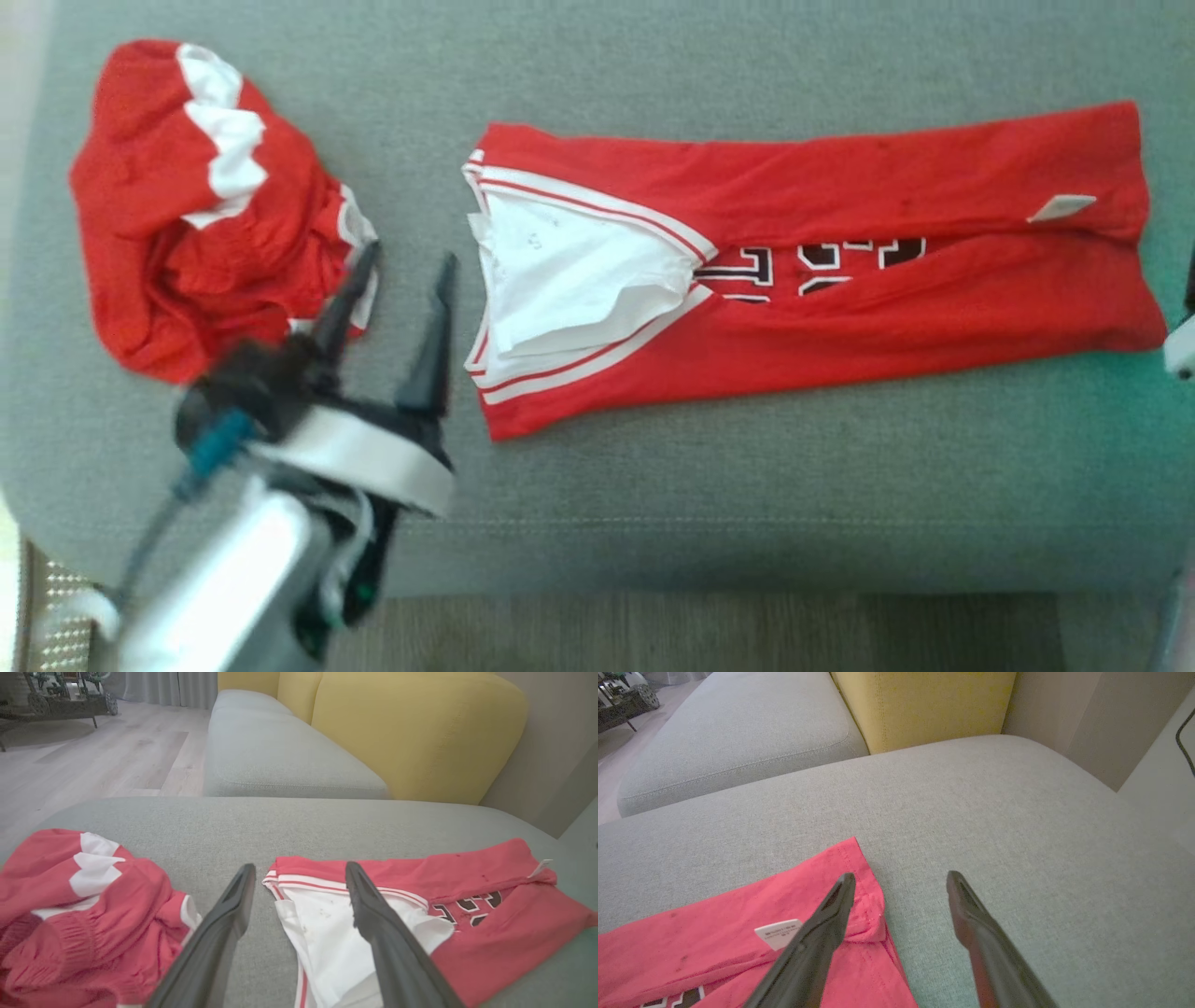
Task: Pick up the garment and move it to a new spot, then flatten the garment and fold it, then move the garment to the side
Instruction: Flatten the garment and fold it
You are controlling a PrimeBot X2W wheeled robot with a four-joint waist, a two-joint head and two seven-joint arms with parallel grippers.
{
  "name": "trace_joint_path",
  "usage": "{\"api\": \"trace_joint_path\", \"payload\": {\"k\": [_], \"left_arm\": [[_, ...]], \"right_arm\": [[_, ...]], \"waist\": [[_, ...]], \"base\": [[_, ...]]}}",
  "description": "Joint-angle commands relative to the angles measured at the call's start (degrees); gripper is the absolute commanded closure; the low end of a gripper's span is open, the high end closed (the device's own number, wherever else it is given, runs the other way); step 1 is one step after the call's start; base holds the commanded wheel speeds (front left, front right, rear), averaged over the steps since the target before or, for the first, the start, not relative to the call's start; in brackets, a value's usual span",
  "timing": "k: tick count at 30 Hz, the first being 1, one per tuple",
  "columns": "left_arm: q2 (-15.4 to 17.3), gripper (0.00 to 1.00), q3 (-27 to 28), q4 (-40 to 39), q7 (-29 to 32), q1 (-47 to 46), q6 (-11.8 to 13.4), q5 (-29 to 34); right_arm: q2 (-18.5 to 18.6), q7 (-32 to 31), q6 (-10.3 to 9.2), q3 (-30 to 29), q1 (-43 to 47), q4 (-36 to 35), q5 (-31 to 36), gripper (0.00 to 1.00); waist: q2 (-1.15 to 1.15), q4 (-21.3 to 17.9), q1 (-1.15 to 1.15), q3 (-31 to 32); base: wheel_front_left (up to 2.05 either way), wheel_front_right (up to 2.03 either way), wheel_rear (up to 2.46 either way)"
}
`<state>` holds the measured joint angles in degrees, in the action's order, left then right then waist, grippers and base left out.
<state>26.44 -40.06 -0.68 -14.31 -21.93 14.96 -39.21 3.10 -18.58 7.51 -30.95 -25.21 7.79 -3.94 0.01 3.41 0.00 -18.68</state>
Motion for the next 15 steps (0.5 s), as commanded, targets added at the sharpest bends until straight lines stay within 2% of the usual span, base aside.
{"api": "trace_joint_path", "payload": {"k": [1, 2, 7, 15], "left_arm": [[-0.81, 0.00, 3.77, -2.78, -0.69, 1.27, 0.61, 3.84], [-3.44, 0.00, 4.71, -3.89, -0.69, 3.73, 0.66, 7.29], [-9.04, 0.00, 6.93, -4.97, -0.69, 8.49, 0.70, 15.09], [-13.65, 0.00, 9.13, -4.27, -0.69, 12.33, -1.39, 23.07]], "right_arm": [[-0.16, 2.08, -0.02, 0.08, -2.01, 1.74, 0.68, 0.00], [-0.19, 3.97, -0.02, -1.32, -3.43, 6.26, 1.64, 0.00], [-0.21, 7.88, -0.02, -5.80, -7.89, 15.99, 6.41, 0.00], [0.25, 9.78, -0.02, -12.51, -12.41, 25.11, 16.35, 0.00]], "waist": [[-0.01, 1.08, 0.00, 1.41], [-0.01, 1.83, 0.00, 1.93], [-0.01, 4.05, 0.00, 2.75], [-0.01, 6.61, 0.00, 3.13]], "base": [[0.00, 0.00, 0.00], [0.00, 0.00, 0.00], [0.00, 0.00, 0.00], [0.00, 0.00, 0.00]]}}
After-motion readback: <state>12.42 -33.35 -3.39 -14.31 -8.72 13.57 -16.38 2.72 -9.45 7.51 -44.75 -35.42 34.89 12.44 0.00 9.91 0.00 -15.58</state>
